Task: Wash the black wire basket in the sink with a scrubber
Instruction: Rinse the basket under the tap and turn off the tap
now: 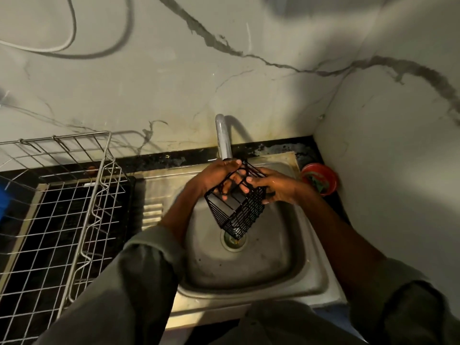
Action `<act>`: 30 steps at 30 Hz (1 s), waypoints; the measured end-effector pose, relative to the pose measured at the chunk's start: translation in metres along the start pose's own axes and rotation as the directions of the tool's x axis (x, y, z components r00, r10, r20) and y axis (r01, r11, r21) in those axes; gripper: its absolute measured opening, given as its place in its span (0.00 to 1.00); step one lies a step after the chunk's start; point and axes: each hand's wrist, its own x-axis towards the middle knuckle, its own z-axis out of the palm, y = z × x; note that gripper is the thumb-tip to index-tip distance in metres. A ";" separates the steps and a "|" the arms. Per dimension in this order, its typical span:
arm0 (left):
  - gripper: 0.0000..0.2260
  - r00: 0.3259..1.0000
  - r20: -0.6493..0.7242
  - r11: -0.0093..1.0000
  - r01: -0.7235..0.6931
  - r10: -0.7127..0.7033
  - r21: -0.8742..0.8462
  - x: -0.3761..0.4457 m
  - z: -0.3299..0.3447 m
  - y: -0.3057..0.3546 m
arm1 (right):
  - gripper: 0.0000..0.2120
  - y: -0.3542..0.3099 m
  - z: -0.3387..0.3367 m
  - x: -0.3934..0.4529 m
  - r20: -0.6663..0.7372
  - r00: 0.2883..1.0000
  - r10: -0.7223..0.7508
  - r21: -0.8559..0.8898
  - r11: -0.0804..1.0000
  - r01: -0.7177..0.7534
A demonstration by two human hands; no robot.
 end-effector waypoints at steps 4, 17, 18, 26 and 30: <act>0.15 0.996 0.034 0.974 -0.091 0.086 0.209 0.011 -0.003 0.013 | 0.20 0.018 0.000 -0.005 -0.136 0.990 -0.042 0.076 0.996 0.053; 0.10 0.850 -0.511 0.971 -0.210 0.125 -0.112 -0.022 0.020 -0.045 | 0.28 0.034 0.011 -0.028 -0.480 0.876 0.045 0.321 0.938 0.128; 0.11 0.849 -0.521 0.952 -0.224 0.085 -0.210 -0.027 0.027 -0.051 | 0.30 0.032 0.008 -0.032 -0.477 0.878 0.040 0.321 0.938 0.132; 0.11 0.854 -0.518 0.894 -0.186 -0.058 -0.408 -0.032 0.060 -0.057 | 0.36 0.009 0.012 -0.062 -0.624 0.776 0.088 0.416 0.878 0.236; 0.15 0.874 -0.479 0.875 -0.173 -0.075 -0.453 -0.036 0.069 -0.050 | 0.36 0.004 0.021 -0.068 -0.630 0.775 0.056 0.425 0.860 0.283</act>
